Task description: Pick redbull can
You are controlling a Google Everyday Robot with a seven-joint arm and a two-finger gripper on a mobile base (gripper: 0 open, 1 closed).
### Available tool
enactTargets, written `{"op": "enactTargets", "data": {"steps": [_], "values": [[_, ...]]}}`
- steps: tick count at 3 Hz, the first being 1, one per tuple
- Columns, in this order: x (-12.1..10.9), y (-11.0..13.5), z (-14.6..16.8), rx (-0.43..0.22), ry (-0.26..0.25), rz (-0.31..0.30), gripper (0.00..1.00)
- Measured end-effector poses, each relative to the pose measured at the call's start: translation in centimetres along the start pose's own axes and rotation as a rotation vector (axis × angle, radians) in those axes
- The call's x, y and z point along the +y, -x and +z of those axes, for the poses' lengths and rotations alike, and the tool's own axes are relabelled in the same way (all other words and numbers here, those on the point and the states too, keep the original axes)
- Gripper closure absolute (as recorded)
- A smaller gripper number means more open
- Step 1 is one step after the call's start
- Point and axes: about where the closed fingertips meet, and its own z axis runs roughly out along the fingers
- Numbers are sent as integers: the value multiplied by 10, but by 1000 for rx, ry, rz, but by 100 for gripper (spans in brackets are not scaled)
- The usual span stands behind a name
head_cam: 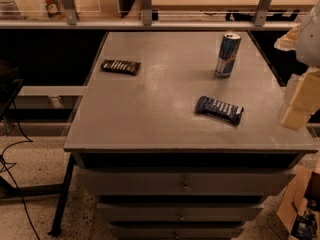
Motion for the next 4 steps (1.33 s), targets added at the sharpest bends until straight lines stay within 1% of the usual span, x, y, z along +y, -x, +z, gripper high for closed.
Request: {"op": "enactTargets", "data": {"steps": [1,2,3,4], "values": [[-5,0,0,-1,-9,-3,0],[-28,-7,-3,-23,-53,18,0],[-67,-23,0,-68,-118,53,0],[-103,-34,6,-147,-173,85,0]]}}
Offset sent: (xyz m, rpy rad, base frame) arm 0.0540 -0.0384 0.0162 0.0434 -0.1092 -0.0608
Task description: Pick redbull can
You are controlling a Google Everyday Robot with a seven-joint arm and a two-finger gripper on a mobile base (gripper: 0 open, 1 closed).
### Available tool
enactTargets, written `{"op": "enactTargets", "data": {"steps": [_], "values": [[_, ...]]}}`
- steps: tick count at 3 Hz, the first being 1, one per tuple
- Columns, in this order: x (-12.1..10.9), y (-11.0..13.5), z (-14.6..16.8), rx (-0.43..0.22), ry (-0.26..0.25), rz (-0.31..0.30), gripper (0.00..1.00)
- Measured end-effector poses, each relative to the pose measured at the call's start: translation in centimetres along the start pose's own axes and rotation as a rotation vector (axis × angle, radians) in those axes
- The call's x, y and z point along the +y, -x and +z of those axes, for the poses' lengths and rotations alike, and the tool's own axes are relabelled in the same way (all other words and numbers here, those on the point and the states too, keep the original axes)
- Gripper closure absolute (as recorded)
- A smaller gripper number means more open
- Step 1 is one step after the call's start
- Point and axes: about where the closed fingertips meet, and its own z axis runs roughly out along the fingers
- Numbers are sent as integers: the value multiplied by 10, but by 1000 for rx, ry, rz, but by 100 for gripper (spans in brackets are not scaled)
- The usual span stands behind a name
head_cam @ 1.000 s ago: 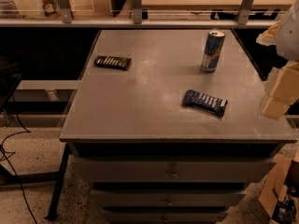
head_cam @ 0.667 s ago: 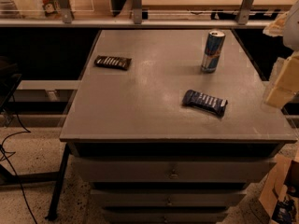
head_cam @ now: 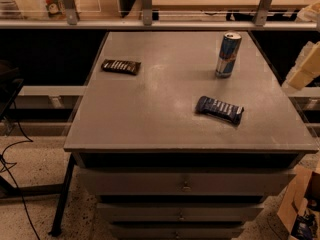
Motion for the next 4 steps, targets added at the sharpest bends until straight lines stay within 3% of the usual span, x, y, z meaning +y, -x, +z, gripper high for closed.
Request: {"op": "enactTargets", "data": {"steps": [2,4], "values": [[-53,7,53,-168,-85,5,0],[-88,26,114,-353,-31,40,0]]}}
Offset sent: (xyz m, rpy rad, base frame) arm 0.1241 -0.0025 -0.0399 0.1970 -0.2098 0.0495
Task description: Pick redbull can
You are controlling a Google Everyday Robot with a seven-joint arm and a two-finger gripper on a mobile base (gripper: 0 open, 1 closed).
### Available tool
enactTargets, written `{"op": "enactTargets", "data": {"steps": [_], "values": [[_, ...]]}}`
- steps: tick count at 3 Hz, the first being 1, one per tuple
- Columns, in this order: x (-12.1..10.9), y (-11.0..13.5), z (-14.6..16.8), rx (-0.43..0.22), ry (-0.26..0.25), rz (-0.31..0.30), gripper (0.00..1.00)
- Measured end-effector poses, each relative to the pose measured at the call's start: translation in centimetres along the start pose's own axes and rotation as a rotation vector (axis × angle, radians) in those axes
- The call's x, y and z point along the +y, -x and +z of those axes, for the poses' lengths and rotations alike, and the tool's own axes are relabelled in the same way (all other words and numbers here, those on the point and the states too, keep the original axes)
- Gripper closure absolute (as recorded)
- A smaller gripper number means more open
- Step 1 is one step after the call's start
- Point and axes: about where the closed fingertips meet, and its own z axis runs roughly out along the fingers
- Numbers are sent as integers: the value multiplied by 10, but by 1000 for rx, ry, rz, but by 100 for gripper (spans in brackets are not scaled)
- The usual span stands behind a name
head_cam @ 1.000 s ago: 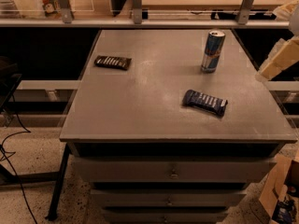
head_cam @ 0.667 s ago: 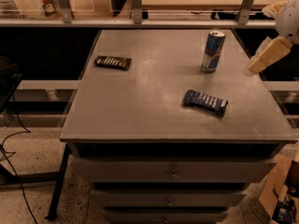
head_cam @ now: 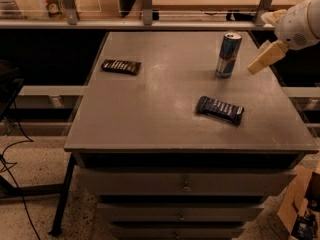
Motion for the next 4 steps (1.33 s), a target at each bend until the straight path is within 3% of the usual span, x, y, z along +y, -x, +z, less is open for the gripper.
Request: {"op": "enactTargets", "data": {"steps": [2,4], "values": [[-8,5,53,-182,75,58,0],[-11,6,86,-373,162,110,40]]}}
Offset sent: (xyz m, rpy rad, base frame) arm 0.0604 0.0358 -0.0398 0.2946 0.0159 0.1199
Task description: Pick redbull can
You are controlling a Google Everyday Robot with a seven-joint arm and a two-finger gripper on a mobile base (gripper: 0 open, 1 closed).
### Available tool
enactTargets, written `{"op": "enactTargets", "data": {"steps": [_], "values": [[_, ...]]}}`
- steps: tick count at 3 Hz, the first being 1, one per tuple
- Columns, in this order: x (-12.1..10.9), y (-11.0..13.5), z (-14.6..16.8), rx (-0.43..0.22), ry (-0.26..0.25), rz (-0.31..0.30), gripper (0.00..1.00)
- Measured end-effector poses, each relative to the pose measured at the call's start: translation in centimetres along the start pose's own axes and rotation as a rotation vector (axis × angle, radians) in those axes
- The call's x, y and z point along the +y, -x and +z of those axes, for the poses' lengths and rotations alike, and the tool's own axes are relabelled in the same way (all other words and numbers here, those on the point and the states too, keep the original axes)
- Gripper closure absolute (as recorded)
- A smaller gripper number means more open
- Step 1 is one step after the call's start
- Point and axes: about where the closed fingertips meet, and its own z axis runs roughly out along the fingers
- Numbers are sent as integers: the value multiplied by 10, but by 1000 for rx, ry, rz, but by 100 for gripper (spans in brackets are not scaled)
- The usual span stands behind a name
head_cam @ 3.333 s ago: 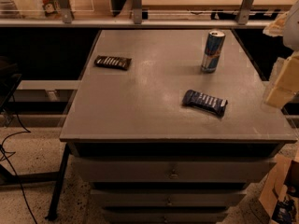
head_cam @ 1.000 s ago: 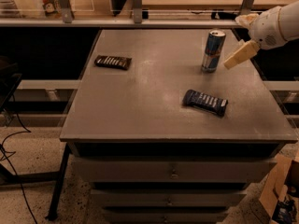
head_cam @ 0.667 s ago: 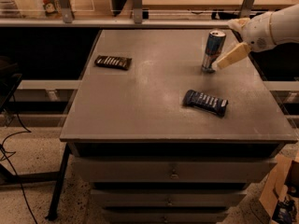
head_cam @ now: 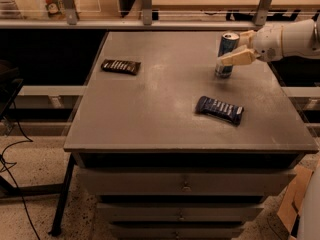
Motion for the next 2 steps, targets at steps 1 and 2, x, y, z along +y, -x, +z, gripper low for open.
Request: {"op": "enactTargets", "data": {"steps": [1,2], "values": [[-1,-5,0,-41,22,10,64],[10,6,-17,-99,74,50,87]]}}
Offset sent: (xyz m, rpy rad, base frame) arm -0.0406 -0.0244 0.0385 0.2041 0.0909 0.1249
